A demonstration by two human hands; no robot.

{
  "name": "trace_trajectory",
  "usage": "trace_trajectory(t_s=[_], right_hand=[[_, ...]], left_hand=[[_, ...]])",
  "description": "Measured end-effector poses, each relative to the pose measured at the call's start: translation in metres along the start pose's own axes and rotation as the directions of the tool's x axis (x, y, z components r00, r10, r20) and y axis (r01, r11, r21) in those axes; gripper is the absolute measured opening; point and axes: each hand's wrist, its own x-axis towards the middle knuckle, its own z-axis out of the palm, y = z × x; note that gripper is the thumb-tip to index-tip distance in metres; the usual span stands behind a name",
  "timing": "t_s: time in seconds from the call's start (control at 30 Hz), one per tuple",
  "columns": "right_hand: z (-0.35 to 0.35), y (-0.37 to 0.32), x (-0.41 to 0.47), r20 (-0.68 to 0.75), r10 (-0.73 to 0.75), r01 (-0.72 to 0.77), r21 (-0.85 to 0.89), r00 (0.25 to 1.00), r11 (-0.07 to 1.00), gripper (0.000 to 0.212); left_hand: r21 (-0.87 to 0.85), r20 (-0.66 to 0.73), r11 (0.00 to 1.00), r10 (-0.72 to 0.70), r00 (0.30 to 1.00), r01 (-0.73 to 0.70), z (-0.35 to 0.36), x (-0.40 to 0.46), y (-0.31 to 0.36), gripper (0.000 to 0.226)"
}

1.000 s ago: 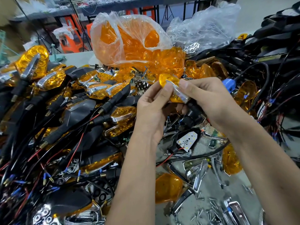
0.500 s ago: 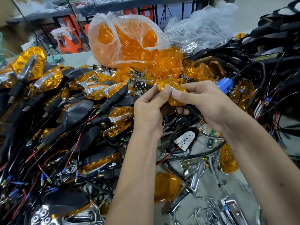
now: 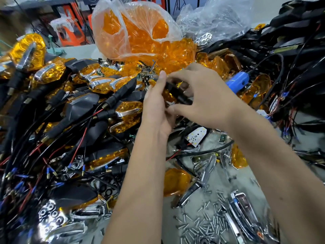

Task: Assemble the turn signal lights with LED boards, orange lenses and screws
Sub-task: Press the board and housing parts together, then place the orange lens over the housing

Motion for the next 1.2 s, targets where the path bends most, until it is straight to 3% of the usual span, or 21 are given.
trace_trajectory(t_s=[0.07, 0.13, 0.17, 0.23, 0.3, 0.43, 0.6, 0.67, 0.77, 0.83, 0.9, 1.03, 1.1, 1.2], right_hand=[[-0.011, -0.007, -0.007, 0.015, -0.053, 0.053, -0.036, 0.998, 0.998, 0.043], [-0.021, -0.017, -0.017, 0.166, -0.137, 0.143, -0.022, 0.977, 0.990, 0.022], [-0.023, -0.023, -0.022, 0.301, -0.181, 0.186, 0.010, 0.936, 0.982, 0.018], [-0.017, -0.036, -0.036, 0.566, -0.252, 0.232, 0.108, 0.785, 0.967, 0.014], [-0.003, -0.047, -0.052, 0.699, -0.298, 0.249, 0.174, 0.650, 0.953, 0.017], [0.022, -0.058, -0.072, 0.747, -0.309, 0.346, 0.113, 0.589, 0.931, 0.024], [0.037, -0.058, -0.086, 0.637, -0.369, 0.468, 0.016, 0.677, 0.884, 0.016], [0.039, -0.054, -0.085, 0.619, -0.399, 0.490, 0.027, 0.676, 0.871, 0.018], [0.036, -0.050, -0.076, 0.701, -0.391, 0.331, 0.229, 0.596, 0.915, 0.016], [0.034, -0.051, -0.070, 0.723, -0.397, 0.303, 0.265, 0.566, 0.915, 0.017], [0.023, -0.042, -0.059, 0.644, -0.439, 0.228, 0.387, 0.627, 0.893, 0.014], [-0.015, -0.006, -0.023, 0.202, -0.346, 0.178, 0.569, 0.916, 0.803, 0.012], [-0.022, 0.012, -0.010, 0.016, -0.249, 0.186, 0.619, 0.968, 0.763, 0.014], [-0.015, 0.029, 0.002, -0.085, -0.152, 0.172, 0.609, 0.985, 0.774, 0.014]], left_hand=[[-0.027, -0.033, 1.000, 0.008, 0.999, -0.009, -0.005, 0.002, 0.004, 0.040], [-0.062, -0.048, 0.998, -0.010, 0.999, 0.007, -0.011, 0.003, 0.010, 0.019], [-0.079, -0.052, 0.997, -0.022, 0.998, 0.018, -0.013, 0.003, 0.013, 0.019], [-0.072, -0.053, 0.997, -0.008, 0.999, 0.004, -0.016, 0.002, 0.018, 0.021], [-0.002, -0.035, 0.999, 0.043, 0.998, -0.044, -0.016, -0.001, 0.018, 0.022], [0.074, -0.030, 0.992, 0.109, 0.994, -0.107, -0.016, -0.003, 0.018, 0.022], [0.089, -0.048, 0.989, 0.122, 0.991, -0.118, -0.018, -0.003, 0.020, 0.030], [0.088, -0.037, 0.990, 0.118, 0.992, -0.115, -0.019, -0.004, 0.020, 0.030], [0.099, -0.034, 0.990, 0.105, 0.994, -0.101, -0.019, -0.005, 0.021, 0.024], [0.099, -0.029, 0.991, 0.088, 0.996, -0.085, -0.019, -0.006, 0.020, 0.025], [0.085, 0.003, 0.995, 0.046, 0.999, -0.046, -0.020, -0.007, 0.018, 0.033], [0.050, 0.081, 0.995, -0.092, 0.992, 0.088, -0.016, -0.009, 0.013, 0.030], [0.007, 0.086, 0.999, -0.046, 0.995, 0.046, -0.014, -0.008, 0.010, 0.031], [-0.042, 0.115, 0.994, -0.094, 0.989, 0.099, -0.011, -0.009, 0.005, 0.054]])
